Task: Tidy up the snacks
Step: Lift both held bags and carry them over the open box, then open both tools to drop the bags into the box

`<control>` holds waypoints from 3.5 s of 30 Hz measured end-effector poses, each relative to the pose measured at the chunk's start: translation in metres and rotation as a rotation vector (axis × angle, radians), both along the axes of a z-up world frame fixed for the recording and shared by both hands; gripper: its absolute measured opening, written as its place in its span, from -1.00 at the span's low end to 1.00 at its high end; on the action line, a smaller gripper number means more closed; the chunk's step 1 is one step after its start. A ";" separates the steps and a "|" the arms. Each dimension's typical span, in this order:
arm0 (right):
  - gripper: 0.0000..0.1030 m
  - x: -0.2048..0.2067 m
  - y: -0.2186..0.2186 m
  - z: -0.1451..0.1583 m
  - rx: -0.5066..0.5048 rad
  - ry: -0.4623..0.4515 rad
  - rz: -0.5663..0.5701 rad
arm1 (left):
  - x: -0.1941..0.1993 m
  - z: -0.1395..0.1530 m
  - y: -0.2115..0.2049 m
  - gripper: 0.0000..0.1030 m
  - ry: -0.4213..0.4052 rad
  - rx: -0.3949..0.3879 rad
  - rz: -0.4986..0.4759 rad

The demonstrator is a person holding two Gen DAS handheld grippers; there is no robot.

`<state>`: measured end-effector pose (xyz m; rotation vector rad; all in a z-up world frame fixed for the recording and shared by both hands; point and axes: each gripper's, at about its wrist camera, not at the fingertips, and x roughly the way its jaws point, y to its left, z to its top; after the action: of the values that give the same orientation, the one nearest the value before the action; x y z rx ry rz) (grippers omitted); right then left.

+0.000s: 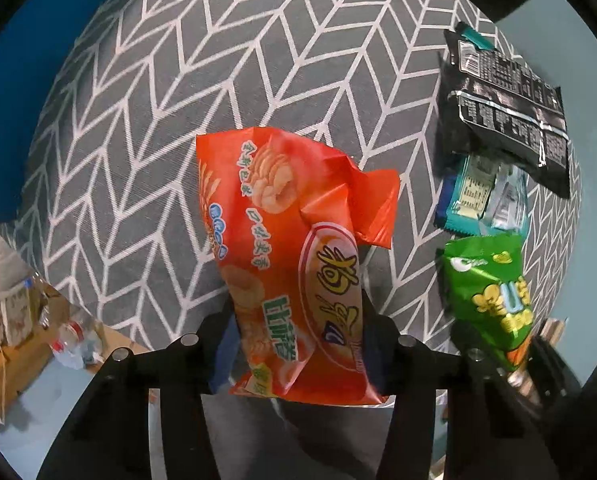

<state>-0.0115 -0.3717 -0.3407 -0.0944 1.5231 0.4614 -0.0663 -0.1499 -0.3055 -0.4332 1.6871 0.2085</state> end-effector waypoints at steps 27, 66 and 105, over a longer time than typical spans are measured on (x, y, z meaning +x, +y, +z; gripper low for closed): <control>-0.17 0.018 0.053 0.081 0.055 -0.069 0.064 | -0.006 0.149 0.070 -0.01 -0.214 0.066 -0.083; -0.17 0.075 0.322 0.145 0.158 -0.150 0.265 | -0.017 0.185 0.292 -0.01 -0.313 0.153 0.111; 0.27 0.114 0.378 0.144 0.158 -0.152 0.185 | 0.006 0.191 0.315 0.40 -0.314 0.181 0.031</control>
<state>0.1029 0.0058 -0.1970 -0.1440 1.3297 0.7053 -0.0607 0.1652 -0.1141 -0.3374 1.3414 0.2978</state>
